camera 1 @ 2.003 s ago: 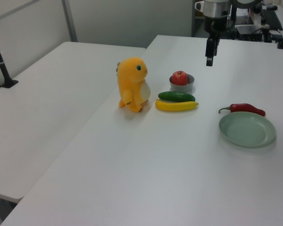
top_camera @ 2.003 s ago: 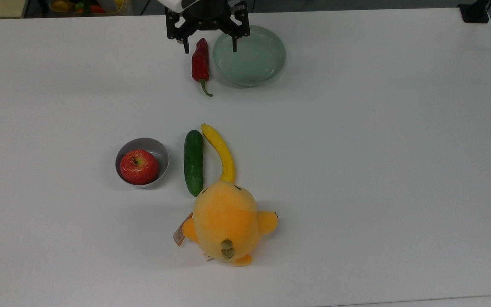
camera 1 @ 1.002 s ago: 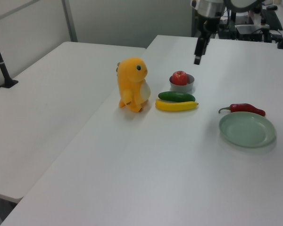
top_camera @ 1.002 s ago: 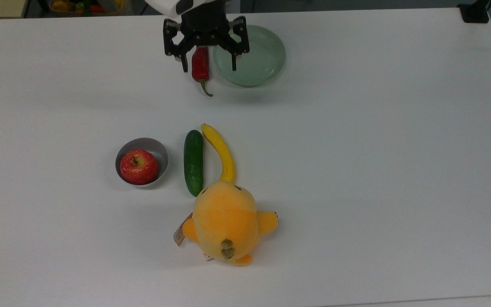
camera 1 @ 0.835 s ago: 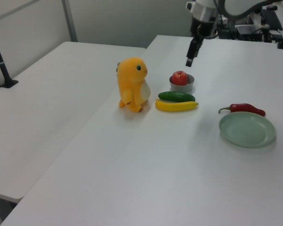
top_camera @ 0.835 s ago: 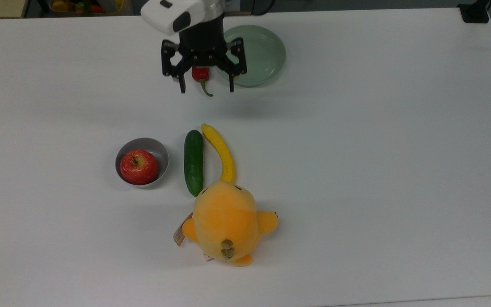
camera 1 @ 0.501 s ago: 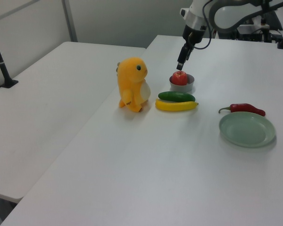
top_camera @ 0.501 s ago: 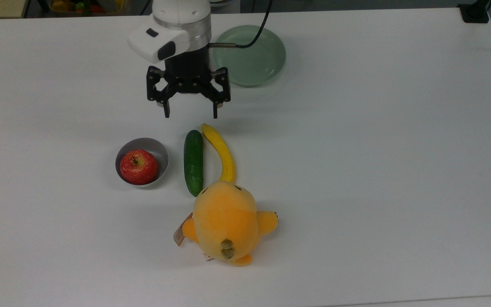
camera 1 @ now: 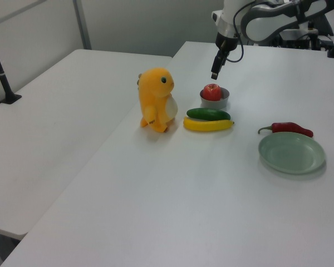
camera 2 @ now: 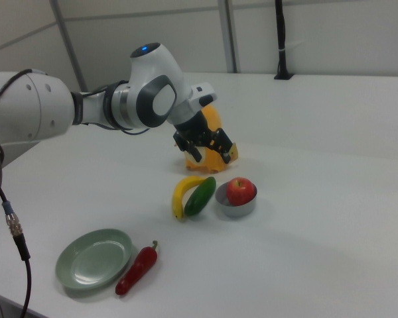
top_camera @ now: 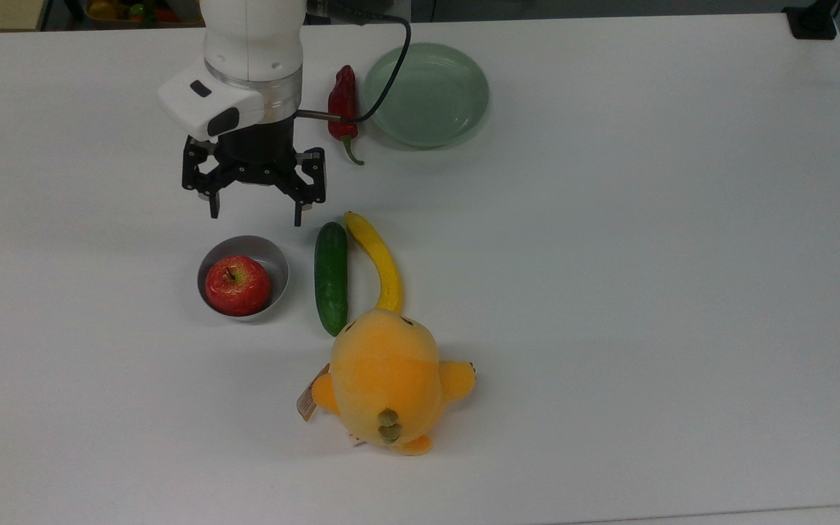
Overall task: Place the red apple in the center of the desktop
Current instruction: 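Move the open gripper over the red apple in the grey bowl, then lower the gripper and close it around the red apple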
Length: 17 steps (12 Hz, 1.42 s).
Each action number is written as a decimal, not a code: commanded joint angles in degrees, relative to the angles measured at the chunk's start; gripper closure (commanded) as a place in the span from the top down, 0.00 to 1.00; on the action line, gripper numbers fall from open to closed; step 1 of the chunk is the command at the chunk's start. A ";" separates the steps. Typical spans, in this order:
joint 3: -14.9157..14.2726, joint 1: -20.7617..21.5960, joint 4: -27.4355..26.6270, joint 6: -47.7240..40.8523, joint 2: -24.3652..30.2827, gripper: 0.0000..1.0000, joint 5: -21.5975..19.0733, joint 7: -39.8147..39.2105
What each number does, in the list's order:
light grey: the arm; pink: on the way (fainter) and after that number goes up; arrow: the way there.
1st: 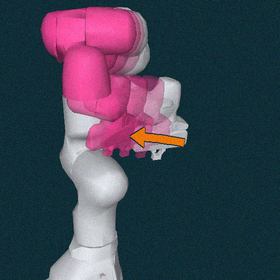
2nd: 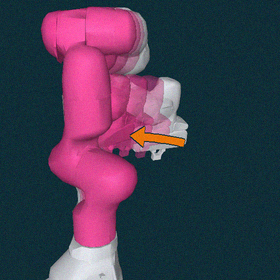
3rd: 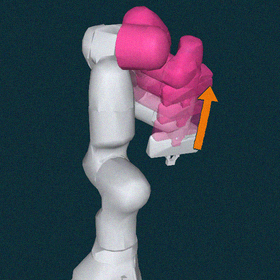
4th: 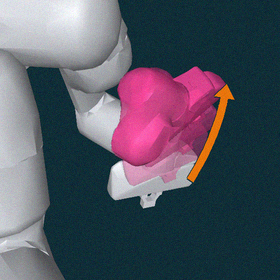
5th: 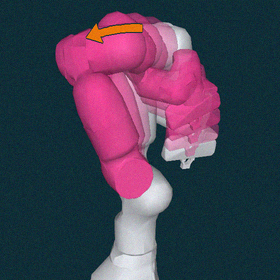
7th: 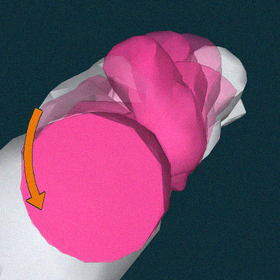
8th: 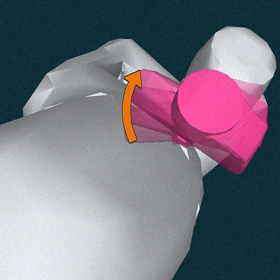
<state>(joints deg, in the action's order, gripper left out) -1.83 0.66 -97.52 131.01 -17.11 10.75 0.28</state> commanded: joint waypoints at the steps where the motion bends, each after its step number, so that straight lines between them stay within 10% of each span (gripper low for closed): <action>1: -2.73 0.83 1.10 3.89 -3.45 1.00 3.13 0.16; 13: -2.92 0.66 7.70 4.70 -14.62 1.00 12.36 -0.01; 17: -2.83 0.49 7.52 4.70 -14.89 0.36 14.73 -0.10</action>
<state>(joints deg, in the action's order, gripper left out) -3.93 0.78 -90.74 134.77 -31.30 24.12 0.26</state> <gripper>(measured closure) 0.150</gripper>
